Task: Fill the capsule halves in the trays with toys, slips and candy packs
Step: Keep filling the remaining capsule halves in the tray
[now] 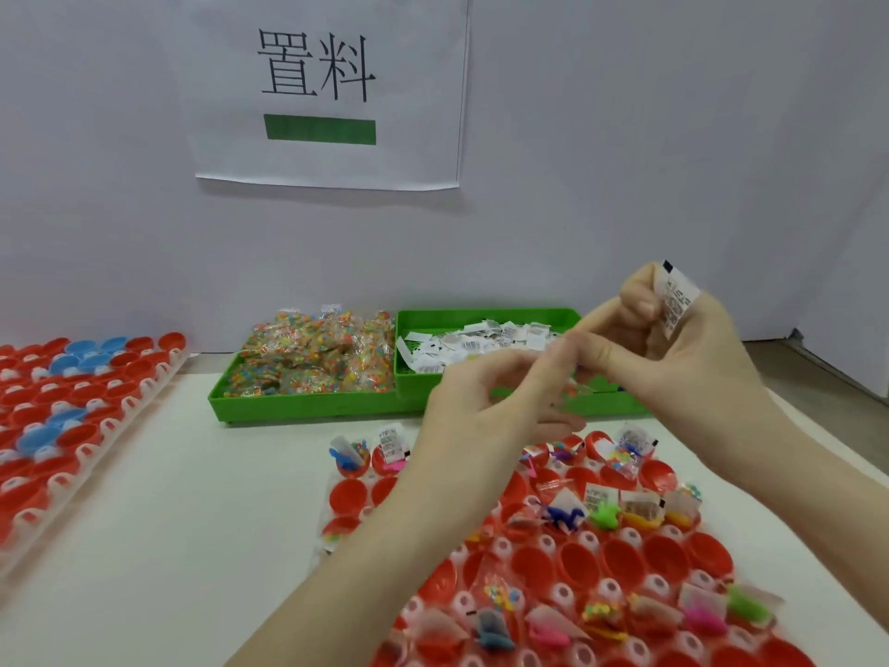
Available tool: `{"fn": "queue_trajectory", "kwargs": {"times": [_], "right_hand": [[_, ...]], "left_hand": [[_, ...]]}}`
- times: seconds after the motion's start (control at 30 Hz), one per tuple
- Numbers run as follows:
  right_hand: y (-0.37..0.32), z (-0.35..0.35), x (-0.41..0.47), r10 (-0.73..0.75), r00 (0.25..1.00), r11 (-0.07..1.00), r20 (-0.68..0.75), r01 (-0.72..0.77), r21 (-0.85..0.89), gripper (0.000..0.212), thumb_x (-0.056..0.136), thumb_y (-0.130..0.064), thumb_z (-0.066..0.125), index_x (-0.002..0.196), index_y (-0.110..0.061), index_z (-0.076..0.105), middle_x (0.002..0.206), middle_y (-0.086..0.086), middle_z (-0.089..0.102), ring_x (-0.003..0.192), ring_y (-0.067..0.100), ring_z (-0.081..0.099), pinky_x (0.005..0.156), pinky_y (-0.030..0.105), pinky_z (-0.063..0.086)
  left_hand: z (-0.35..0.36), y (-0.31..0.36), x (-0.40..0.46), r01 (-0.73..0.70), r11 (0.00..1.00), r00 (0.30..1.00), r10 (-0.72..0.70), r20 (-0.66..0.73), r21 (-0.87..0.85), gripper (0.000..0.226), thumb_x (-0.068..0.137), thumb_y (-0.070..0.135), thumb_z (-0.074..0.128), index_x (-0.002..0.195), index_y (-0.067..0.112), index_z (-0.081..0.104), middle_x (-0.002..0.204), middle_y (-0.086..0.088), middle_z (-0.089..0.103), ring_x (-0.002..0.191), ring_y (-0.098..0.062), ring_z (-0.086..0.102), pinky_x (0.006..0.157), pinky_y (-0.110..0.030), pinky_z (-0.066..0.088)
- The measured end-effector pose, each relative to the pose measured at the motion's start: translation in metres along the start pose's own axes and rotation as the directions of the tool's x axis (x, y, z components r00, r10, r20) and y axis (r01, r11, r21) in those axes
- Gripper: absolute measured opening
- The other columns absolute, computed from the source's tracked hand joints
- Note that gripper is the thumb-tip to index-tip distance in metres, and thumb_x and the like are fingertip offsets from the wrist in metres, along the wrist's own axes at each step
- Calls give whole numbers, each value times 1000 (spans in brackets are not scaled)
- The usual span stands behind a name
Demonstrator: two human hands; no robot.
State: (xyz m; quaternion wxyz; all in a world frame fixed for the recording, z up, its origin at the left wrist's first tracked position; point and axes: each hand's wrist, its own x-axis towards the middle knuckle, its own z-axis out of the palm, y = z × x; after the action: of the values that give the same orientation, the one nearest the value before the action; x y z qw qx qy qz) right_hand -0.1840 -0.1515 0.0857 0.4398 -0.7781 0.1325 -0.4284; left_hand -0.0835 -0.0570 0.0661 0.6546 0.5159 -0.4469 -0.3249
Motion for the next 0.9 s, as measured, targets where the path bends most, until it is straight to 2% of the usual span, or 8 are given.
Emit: {"fn": "queue_trajectory", "kwargs": {"times": [0.13,0.23,0.33,0.43,0.5,0.6,0.7,0.9], "right_hand": [[-16,3,-21,-1,1000,985,-11,-1,-173,39,73,-39,64,70,-24,28,76,-2,67,72,28,60,73,46,50],[-27,-1,-25,119,993,981,17,-115,-158,45,75,-50,65,74,-20,32,71,-10,61,71,10,57,71,26,49],[-41,-11,-29,218,972,975,88,-212,-73,32,91,-9,45,59,-10,38,53,15,42,49,19,48,45,6,35],[-55,-14,-34,224,967,973,119,-229,33,48,100,-12,13,55,-12,30,59,4,28,31,11,39,43,21,20],[-60,-15,-34,332,941,929,63,-338,150,51,97,-28,0,57,-14,27,58,5,26,43,16,33,51,30,12],[-61,-20,-47,316,945,896,82,-326,300,39,85,-45,28,61,-14,29,56,-1,33,50,16,33,48,24,26],[-61,-28,-61,196,979,951,57,-204,234,32,60,-51,61,60,-21,51,52,-11,46,48,6,42,44,13,35],[-69,-40,-84,67,997,997,-28,-66,37,29,43,-50,78,59,-26,70,62,-7,66,58,5,60,55,12,49]], "left_hand": [[7,4,-14,-56,998,998,56,-25,-18,17,86,11,58,79,21,70,68,5,71,66,-9,70,61,-13,52],[11,12,-20,-57,997,998,54,-42,-60,15,85,7,59,81,12,72,65,1,70,64,-10,69,59,-14,52],[13,20,-24,-30,991,998,22,-64,-130,19,85,6,59,71,10,73,60,-1,68,60,-13,68,57,-16,53],[18,28,-31,-1,986,999,-4,-32,-169,29,86,4,56,64,13,73,60,-4,68,59,-14,68,56,-17,54],[23,33,-36,6,985,1000,-6,1,-175,36,87,3,53,59,14,72,59,-4,68,57,-13,68,56,-17,54],[31,38,-43,-13,987,1000,17,22,-161,29,86,3,55,66,15,72,60,-3,68,57,-12,67,56,-18,54],[35,40,-51,-39,990,998,44,34,-133,18,84,4,59,74,11,72,60,-1,68,57,-11,67,58,-17,55],[45,42,-68,-20,990,989,40,144,-140,11,77,7,66,82,16,71,65,-4,70,59,-9,67,56,-14,53]]}}
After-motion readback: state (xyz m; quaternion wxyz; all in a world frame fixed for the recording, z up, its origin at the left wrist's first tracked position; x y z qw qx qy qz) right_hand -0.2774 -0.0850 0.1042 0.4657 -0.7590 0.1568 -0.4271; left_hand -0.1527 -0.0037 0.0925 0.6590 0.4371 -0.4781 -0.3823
